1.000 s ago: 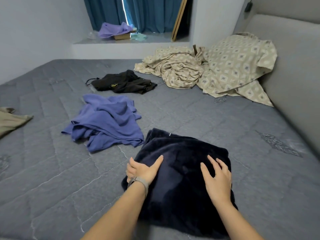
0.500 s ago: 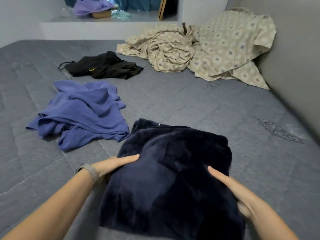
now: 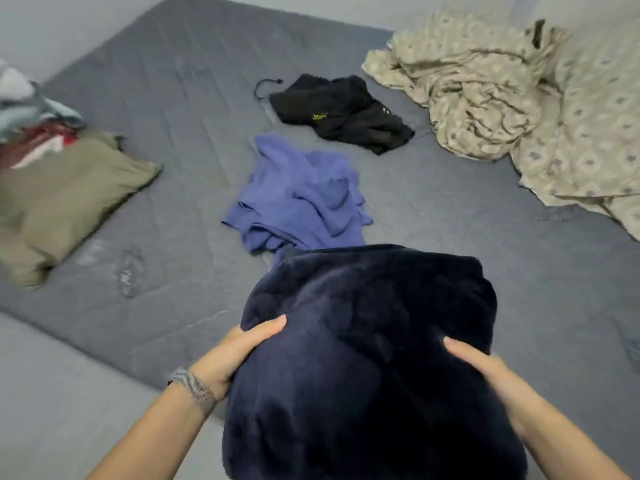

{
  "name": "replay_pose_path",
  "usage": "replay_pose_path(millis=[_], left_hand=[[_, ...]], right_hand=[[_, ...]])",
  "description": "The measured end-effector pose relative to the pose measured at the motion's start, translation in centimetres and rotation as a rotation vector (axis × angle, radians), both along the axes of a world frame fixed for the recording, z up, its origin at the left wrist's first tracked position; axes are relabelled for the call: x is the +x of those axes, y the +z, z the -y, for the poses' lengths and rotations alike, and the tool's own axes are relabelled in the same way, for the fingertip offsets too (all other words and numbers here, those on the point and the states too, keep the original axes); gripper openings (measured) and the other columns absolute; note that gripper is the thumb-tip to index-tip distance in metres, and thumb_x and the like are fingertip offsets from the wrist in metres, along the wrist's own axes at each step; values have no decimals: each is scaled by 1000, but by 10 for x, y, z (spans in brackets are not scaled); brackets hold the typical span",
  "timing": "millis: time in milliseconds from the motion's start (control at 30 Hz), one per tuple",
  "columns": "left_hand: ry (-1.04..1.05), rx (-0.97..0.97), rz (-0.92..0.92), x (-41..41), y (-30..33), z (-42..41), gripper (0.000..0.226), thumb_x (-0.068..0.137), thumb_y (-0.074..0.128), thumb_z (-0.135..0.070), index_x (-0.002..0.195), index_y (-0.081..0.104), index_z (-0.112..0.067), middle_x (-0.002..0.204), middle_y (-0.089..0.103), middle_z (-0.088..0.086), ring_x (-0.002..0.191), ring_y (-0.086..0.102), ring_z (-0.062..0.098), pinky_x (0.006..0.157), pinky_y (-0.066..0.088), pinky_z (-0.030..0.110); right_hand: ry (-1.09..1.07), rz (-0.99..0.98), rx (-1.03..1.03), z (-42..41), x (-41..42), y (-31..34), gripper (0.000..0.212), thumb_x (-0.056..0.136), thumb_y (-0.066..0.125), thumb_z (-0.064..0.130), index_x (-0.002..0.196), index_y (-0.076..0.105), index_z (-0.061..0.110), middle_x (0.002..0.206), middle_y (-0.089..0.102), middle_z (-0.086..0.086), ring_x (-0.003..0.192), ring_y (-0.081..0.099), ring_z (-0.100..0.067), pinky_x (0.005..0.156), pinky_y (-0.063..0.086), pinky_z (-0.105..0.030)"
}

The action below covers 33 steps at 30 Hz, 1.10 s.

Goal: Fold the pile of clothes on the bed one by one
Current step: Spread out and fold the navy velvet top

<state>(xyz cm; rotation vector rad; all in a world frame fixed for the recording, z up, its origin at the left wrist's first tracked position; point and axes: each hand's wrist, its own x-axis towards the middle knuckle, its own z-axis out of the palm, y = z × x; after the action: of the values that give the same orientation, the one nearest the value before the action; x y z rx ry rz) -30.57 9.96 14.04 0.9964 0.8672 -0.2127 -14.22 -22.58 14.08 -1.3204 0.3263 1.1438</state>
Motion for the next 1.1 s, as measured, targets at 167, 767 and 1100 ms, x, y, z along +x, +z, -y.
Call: replay_pose_path(millis=[167,767,1100], left_hand=[[264,-10,1,-113,125,-84,53,78,77,-36,124,62,-15,121,66,8,111,64,25,97,45,40],[697,-76,29,-287,245,-287,43,81,69,-39,118,64,-17,110,72,6,101,69,23,91,50,39],[758,-213,-57,-212,170,-491,37,89,62,-38,115,65,-12,108,72,7,103,66,23,85,50,35]], right_hand=[[408,186,72,-187,-27,135,87,39,94,38,117,64,14,113,70,-12,102,68,-30,90,51,-44],[811,239,52,-510,-134,241,78,56,85,38,126,59,14,118,68,-10,107,66,-29,93,49,-44],[894,295,-269,-747,-42,143,85,48,85,46,121,60,11,108,70,-19,96,69,-37,93,52,-51]])
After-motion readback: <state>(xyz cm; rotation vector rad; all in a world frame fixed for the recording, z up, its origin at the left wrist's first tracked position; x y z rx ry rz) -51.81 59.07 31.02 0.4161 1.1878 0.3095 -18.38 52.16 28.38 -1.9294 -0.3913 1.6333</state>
